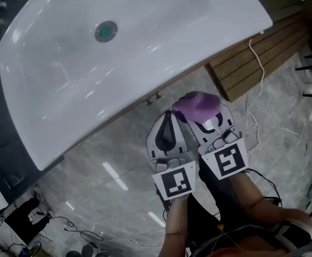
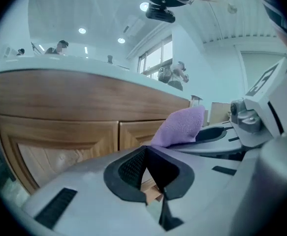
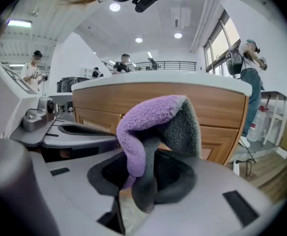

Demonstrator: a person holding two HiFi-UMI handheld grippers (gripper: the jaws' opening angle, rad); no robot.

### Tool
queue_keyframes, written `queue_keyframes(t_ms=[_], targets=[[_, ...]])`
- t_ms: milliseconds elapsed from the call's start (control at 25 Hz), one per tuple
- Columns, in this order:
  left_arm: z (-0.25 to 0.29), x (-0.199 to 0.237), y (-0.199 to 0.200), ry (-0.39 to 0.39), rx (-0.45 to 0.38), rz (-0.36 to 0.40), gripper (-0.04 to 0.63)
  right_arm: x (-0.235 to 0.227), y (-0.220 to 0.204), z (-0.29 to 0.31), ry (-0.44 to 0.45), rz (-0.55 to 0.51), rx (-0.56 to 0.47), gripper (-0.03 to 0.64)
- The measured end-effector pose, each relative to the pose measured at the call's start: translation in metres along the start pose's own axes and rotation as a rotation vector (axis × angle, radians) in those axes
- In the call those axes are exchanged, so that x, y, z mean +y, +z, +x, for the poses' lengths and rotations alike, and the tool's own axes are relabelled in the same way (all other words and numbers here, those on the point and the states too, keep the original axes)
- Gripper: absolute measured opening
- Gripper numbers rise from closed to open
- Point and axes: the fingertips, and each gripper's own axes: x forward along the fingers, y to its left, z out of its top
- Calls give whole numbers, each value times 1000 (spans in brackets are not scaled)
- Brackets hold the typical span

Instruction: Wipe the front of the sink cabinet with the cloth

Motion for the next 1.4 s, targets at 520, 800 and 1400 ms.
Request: queue_keyframes(t_ms=[520,800,1400], targets=[[-84,-29,151,9,-6,0,0,8,150,-97,45,14,2,170],[-143,-40,233,-8,-18,53,0,23,233,-153,69,11,-56,170],[-210,0,371,-48,-145,117,0,61,368,-193,44,20,-189,170]])
